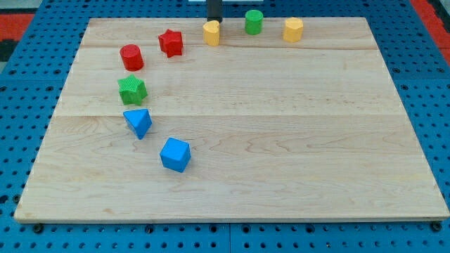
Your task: Move your arm towards the top right
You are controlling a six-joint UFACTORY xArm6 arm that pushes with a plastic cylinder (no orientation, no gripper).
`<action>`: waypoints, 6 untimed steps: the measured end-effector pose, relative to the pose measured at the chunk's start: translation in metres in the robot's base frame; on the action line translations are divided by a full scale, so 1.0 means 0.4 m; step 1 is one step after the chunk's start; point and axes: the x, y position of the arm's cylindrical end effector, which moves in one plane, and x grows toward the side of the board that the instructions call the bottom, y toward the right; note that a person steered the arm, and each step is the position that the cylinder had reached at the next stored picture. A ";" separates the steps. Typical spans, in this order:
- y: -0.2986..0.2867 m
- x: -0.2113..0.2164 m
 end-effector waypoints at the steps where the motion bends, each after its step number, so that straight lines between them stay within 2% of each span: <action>1: -0.007 0.001; 6: 0.047 -0.003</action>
